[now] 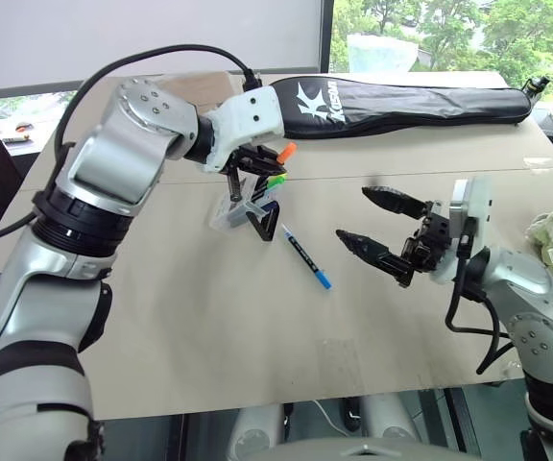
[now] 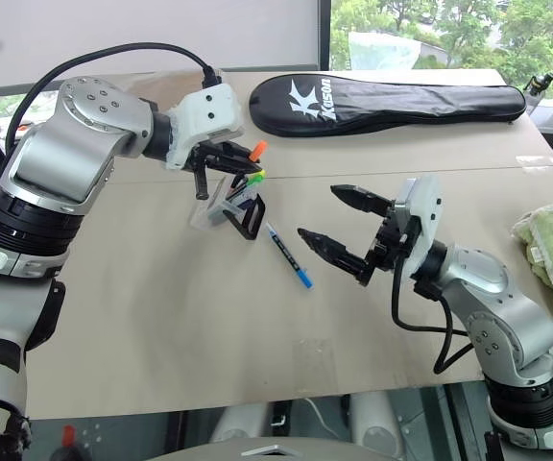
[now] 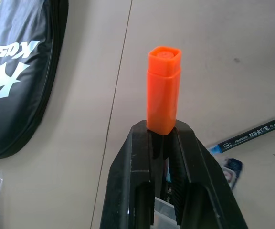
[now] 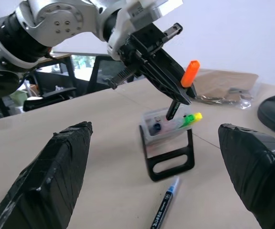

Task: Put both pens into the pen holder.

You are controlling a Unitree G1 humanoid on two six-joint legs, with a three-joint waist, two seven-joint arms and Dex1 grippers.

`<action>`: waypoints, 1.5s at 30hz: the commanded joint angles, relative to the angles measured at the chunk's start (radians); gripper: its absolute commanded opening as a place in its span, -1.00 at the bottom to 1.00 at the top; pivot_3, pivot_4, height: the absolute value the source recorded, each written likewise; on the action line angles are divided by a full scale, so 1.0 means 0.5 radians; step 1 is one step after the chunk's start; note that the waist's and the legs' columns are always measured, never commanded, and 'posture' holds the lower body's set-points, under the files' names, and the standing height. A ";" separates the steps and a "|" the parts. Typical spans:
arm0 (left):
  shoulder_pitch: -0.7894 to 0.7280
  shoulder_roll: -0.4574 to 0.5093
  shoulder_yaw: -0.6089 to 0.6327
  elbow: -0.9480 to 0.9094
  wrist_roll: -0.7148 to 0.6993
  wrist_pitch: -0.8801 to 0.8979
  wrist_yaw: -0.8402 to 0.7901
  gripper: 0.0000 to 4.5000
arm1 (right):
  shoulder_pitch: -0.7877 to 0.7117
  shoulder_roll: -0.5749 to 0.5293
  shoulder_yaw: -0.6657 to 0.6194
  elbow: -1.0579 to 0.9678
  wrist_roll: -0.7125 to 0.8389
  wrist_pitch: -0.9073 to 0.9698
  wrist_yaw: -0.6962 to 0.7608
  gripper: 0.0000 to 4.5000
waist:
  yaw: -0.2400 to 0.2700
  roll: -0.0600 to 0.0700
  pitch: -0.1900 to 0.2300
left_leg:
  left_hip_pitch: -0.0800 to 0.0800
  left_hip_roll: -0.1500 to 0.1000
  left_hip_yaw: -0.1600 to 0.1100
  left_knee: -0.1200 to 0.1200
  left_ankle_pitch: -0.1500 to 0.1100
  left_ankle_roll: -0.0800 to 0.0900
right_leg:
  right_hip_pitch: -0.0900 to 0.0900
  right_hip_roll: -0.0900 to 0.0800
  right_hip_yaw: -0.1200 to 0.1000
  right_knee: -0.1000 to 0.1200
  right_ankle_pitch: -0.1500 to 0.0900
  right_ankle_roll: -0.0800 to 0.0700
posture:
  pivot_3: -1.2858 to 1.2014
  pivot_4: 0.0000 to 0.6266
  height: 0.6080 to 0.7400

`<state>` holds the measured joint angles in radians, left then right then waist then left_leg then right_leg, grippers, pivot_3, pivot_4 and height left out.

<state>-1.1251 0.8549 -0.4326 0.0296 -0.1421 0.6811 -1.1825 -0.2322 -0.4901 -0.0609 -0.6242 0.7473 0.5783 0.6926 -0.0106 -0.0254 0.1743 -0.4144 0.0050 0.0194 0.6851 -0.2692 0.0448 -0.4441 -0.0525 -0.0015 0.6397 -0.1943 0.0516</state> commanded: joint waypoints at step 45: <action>2.300 -0.144 1.605 -1.452 -1.203 0.079 0.361 0.55 | -0.218 -0.190 0.768 0.666 -0.933 0.428 -0.177 -1.00 | 0.060 -0.009 -0.014 | 0.051 0.001 -0.005 -0.003 -0.003 0.002 | 0.053 -0.006 -0.005 -0.008 -0.006 -0.011 | 0.03 -0.52 1.00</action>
<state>0.0262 0.7804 0.3790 -0.6599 -0.7134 0.7212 -1.0178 -0.3805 -0.5446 0.3785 -0.2779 0.2855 0.7557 0.6072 0.0194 -0.0297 0.1671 -0.3887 0.0055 0.0168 0.6838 -0.2707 0.0462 -0.4168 -0.0556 -0.0041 0.6349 -0.1971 0.0463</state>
